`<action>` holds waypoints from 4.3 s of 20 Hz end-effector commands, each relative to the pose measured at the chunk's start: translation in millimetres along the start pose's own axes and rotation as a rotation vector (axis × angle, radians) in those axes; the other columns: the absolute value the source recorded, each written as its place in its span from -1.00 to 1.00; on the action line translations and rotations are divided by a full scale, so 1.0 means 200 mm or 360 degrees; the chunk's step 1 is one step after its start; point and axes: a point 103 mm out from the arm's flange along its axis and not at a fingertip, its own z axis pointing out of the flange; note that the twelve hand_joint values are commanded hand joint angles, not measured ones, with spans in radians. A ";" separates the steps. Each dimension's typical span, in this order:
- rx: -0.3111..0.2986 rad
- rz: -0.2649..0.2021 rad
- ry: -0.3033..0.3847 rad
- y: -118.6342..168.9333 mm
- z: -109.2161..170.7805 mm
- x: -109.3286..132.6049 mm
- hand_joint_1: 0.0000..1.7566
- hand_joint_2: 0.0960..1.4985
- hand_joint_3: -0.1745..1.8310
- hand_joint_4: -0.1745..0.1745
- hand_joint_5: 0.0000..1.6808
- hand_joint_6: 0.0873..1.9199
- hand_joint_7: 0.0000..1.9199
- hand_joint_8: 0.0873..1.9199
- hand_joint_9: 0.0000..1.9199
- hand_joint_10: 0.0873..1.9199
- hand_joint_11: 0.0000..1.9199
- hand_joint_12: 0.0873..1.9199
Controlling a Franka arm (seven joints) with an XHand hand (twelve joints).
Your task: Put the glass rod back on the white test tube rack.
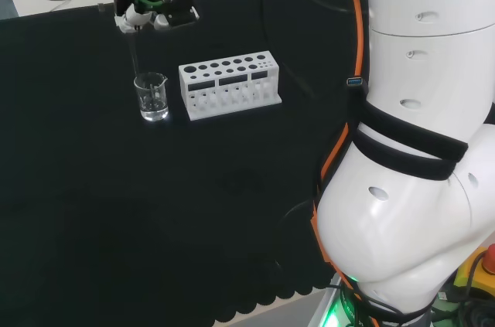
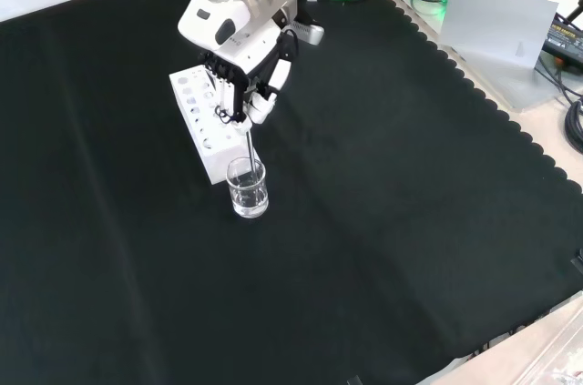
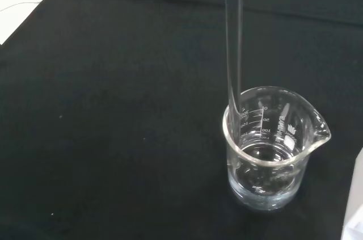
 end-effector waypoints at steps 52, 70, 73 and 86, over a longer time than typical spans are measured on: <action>-0.0179 0.0291 0.0044 -0.39 -0.45 -0.30 0.48 0.48 -1.00 -1.00 0.39 -0.61 0.17 0.12 0.75 -0.07 0.79 -0.26; -0.0167 0.0357 0.0072 -0.44 -0.36 -0.43 0.48 0.48 -1.00 -1.00 0.39 -0.62 0.17 0.12 0.75 -0.07 0.79 -0.25; -0.0160 0.0364 0.0076 -0.43 -0.35 -0.44 0.48 0.48 -1.00 -1.00 0.39 -0.62 0.17 0.12 0.75 -0.07 0.79 -0.25; -0.0133 0.0360 0.0071 -0.35 -0.29 -0.47 0.48 0.48 -1.00 -1.00 0.39 -0.62 0.17 0.11 0.75 -0.07 0.79 -0.25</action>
